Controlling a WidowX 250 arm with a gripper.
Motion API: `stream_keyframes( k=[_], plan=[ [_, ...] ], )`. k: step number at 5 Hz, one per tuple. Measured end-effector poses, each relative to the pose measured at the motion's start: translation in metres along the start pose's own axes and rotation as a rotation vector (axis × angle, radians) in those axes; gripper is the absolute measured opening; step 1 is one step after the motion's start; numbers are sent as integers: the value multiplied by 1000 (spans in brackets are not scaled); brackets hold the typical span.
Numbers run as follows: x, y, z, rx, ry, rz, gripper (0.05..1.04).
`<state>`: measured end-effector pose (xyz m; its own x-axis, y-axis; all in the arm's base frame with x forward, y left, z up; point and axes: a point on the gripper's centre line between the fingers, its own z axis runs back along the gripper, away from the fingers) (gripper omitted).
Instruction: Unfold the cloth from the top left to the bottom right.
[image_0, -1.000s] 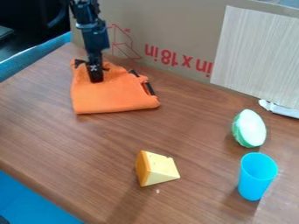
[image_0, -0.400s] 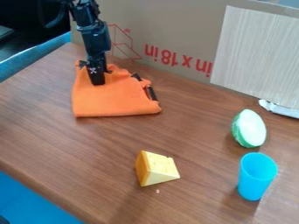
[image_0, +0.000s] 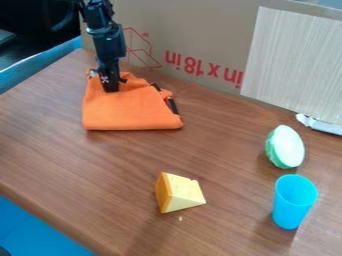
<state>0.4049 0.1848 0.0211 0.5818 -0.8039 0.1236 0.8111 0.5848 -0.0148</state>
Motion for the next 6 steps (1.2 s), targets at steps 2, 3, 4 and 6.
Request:
stream_keyframes(
  k=[2,3,4,6],
  plan=[
    [6,-9,-1,-51,-63,-43,95],
    [1,-20,12,-59,-105,-70,85],
    [-1,-37,27,-51,-138,-111,85],
    [0,-96,54,7,-180,-241,85]
  ],
)
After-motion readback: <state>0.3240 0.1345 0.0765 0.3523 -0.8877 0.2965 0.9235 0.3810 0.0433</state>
